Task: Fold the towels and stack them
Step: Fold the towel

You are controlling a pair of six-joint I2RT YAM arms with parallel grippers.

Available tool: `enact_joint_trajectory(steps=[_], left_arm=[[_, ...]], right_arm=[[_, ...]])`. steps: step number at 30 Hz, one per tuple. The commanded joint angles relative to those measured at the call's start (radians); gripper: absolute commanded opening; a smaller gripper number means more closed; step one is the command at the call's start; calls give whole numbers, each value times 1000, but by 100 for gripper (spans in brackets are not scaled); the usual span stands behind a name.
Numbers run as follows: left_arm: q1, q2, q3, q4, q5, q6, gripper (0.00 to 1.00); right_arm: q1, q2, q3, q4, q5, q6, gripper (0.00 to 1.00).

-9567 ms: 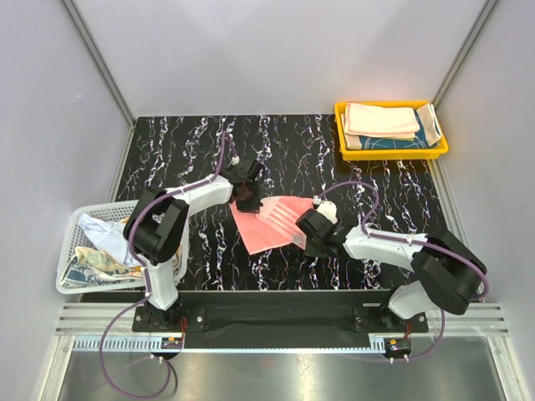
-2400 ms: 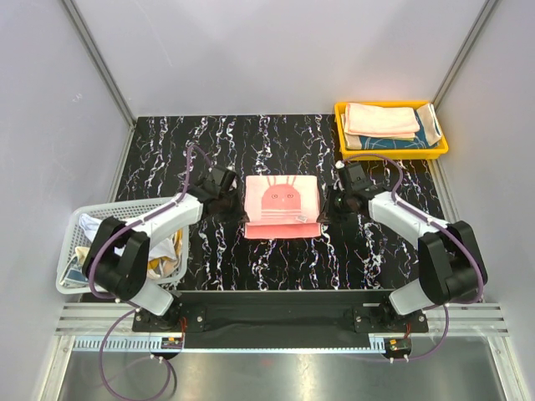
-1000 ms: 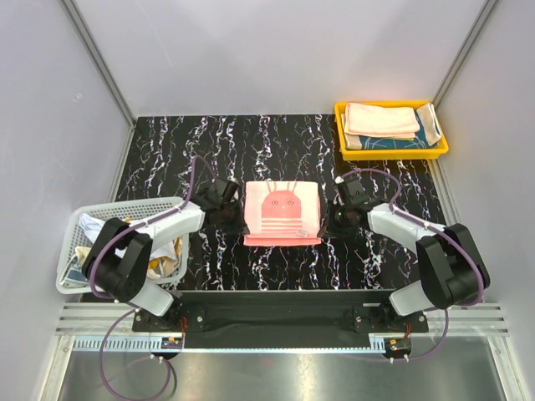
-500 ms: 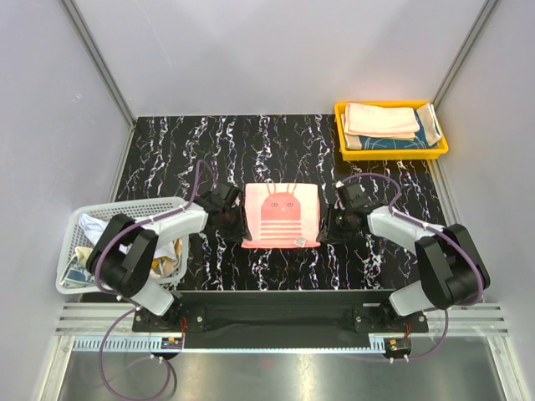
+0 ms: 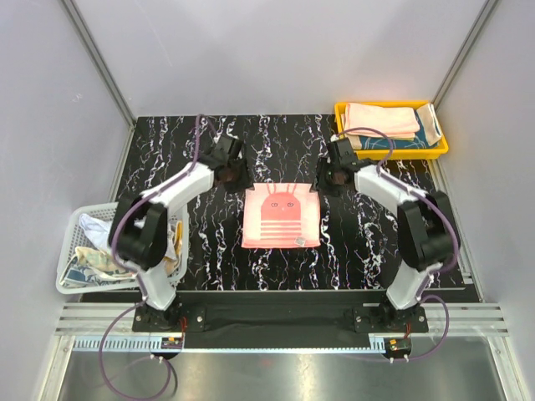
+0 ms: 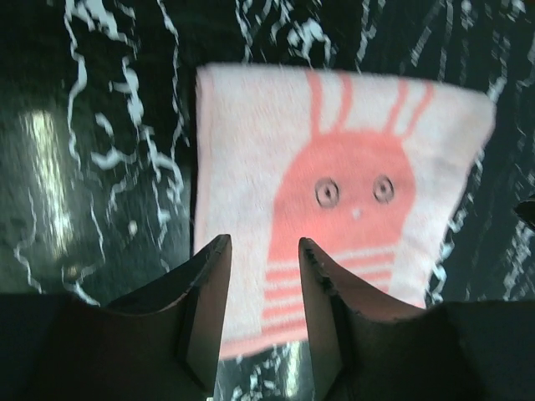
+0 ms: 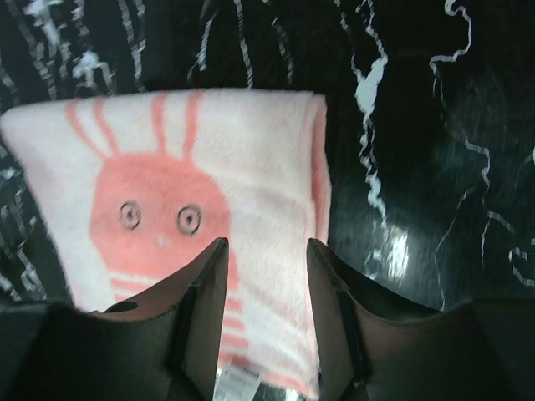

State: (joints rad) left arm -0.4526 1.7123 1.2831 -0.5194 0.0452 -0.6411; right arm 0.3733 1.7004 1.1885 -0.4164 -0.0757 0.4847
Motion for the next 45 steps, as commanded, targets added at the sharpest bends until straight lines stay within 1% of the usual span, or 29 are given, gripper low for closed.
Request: enact_joint_trajectory(steps=[1,3,5,7,8,13,16,18,19,20,22,27,31,34,36,40,45], left_arm=[[44,139,91,22,-36,73,42],[58,212,131,24,-34,95,41],[72,248,163,25,-39,116,41],[80,286,179,27,-45,126,42],[83,297,191,28,-71,129,43],[92,354,211,32,-56,130,43],[92,346,187,73,-51,116,44],[92,360,205,75,-27,109,44],[94,381,215,62,-24,109,44],[92,389,223,56,-24,107,43],[92,398,231,56,-27,106,43],[94,380,203,107,7,96,44],[94,333,153,200,59,90,45],[98,333,156,209,73,93,46],[98,348,179,199,73,97,46],[98,414,243,113,42,101,46],[98,420,229,114,35,100,45]], right_arm=[[-20,123,91,16,68,-34,49],[-20,203,158,4,94,-40,49],[-22,272,218,-21,106,-51,49],[-24,298,240,-22,125,-52,49],[-22,312,255,-30,140,-52,49],[-24,332,273,-41,172,-61,50],[-25,332,264,-22,174,-63,50],[-24,349,276,-22,166,-64,48],[-24,367,289,-30,165,-64,44],[-24,372,292,-30,166,-67,42],[-24,375,289,-25,177,-70,42],[-24,377,296,-19,194,-90,42],[-24,366,290,-4,175,-98,44],[-24,364,289,5,166,-104,43],[-24,372,296,1,160,-104,43],[-24,383,313,-4,146,-103,40],[-25,393,329,-15,152,-112,35]])
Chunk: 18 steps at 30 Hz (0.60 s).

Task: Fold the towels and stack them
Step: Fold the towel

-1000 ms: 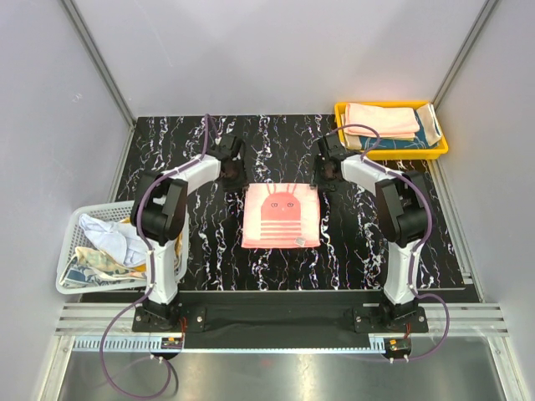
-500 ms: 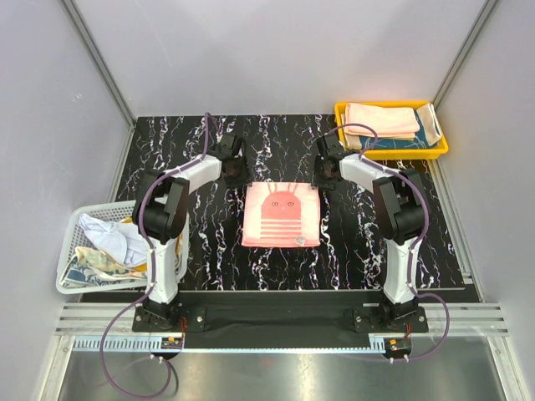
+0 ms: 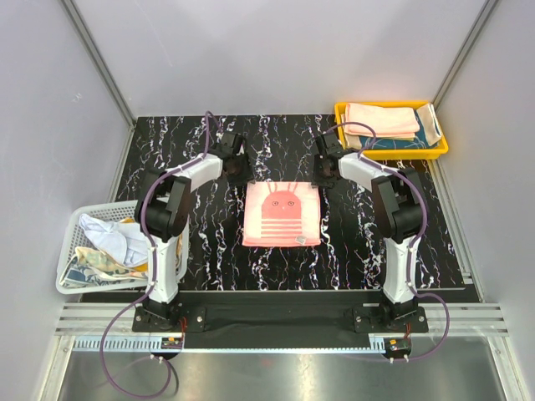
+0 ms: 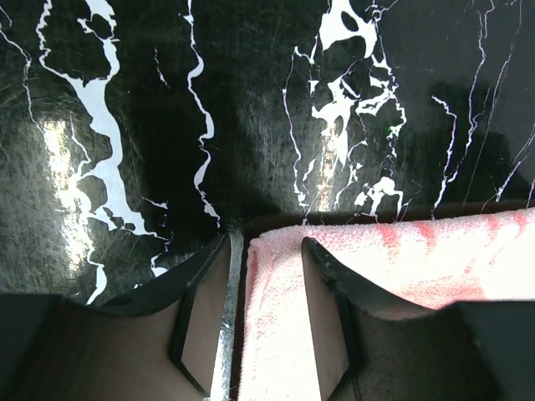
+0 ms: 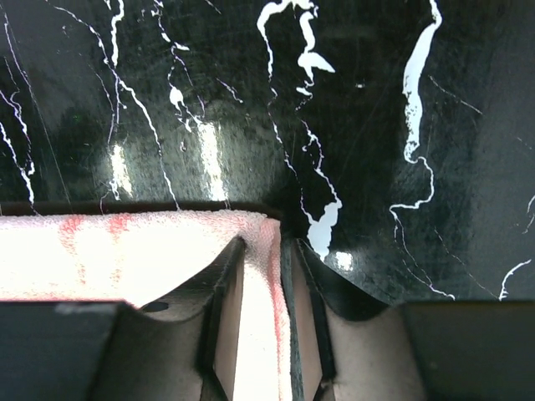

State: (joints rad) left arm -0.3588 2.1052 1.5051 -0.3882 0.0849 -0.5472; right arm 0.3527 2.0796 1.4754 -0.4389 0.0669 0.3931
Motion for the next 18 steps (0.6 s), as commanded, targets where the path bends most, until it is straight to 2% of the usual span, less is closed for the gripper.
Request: enact_joint_trajectory(steps=[1,6,10,13,14,18], left_arm=[[3,29,6,-14,-4,6,45],[4,29,-9,-6,9,4,40],[4,30,-16,8,6,1,34],[6,32,-9,21,16,0,29],[6,32,-6,28,24,0,24],[6,36,3,35,30,0,18]], right_arm=[[-3,17,43,8,5,-20,34],[-3,25,46,6,-3,-23,27],[-4,27,49,5,7,-30,26],[-3,31,57,-1,7,-36,25],[-4,31,57,0,7,-40,25],[-3,33,60,0,4,-46,24]])
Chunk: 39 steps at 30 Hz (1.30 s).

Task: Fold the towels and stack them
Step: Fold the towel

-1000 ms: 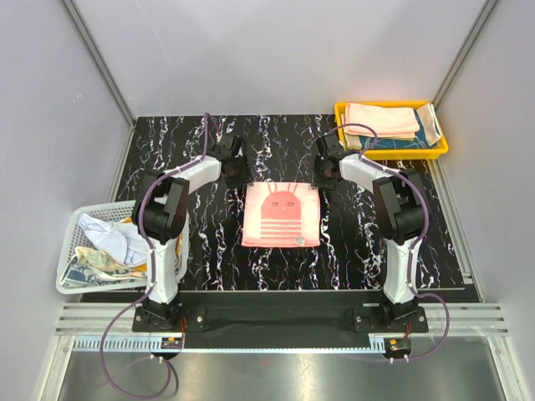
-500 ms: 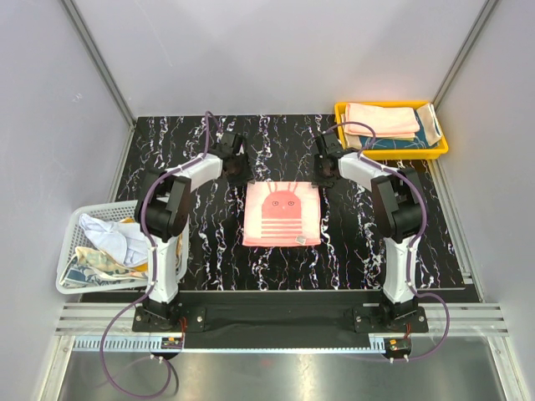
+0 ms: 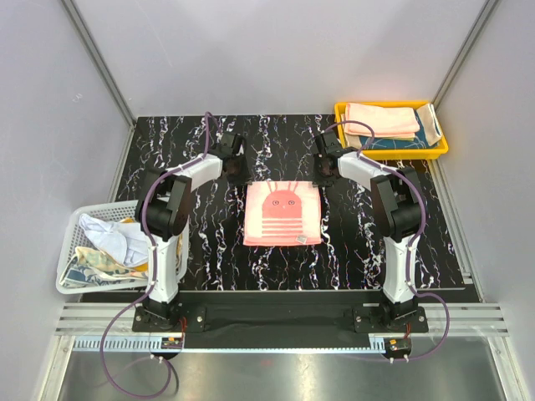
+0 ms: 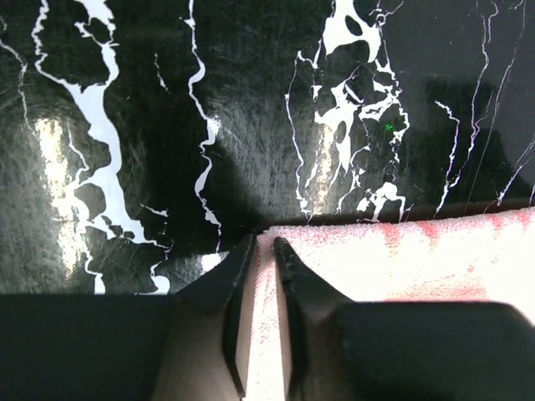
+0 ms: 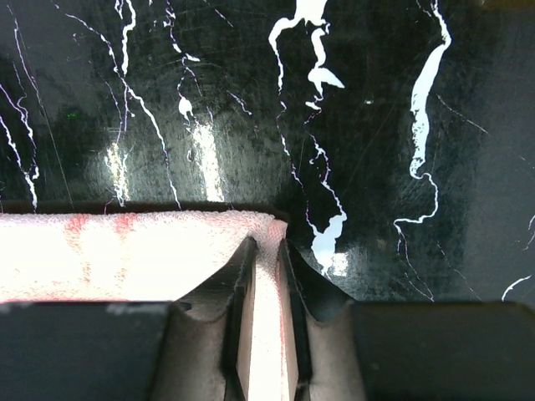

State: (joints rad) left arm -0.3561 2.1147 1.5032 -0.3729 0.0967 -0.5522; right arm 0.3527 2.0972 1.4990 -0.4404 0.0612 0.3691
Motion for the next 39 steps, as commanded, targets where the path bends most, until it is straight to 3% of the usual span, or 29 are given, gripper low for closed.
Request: enact_joint_trajectory(steps=[1,7,20,30,39], left_arm=[[3,28,5,22,18,3,17],[3,8,-20,80,38,-11,0],[5,-136,-127,253,14,-61,0],[6,-289,-215,334,0,-69,0],[6,-415,-415,411,-5,-94,0]], right_arm=[[-3,14,35,0,8,-25,22],[-3,7,32,14,-4,-24,14],[-3,-118,-37,112,5,-24,2],[-3,-264,-155,213,-11,-30,1],[-3,-384,-310,261,-26,-9,1]])
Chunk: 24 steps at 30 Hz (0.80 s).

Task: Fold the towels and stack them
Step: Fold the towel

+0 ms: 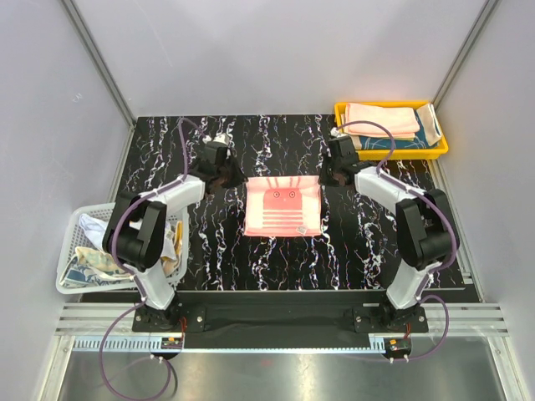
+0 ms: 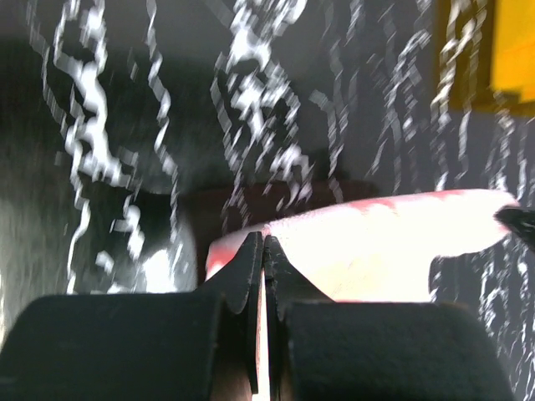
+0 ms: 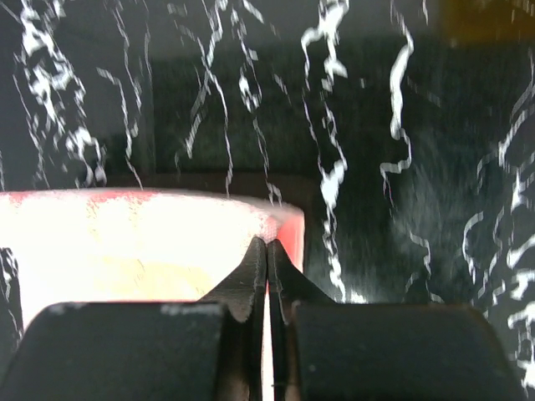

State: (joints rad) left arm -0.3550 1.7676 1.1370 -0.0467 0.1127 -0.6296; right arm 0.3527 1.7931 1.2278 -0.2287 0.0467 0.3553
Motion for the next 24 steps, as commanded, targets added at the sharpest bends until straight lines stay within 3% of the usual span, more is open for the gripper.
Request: enact_joint_trajectory(steps=[1,9,24], left_arm=[[5,-79,-66,93,-24,-19,0],[2,-178,-220,145,-1,-56,0],[-45,-278,-342,149,21,-70,0]], right_arm=[[-3,-90,-51,51,-14,10,1],[-3,-195,-186,69,-45,48,0],[0,-343,-367,106,-123,89,4]])
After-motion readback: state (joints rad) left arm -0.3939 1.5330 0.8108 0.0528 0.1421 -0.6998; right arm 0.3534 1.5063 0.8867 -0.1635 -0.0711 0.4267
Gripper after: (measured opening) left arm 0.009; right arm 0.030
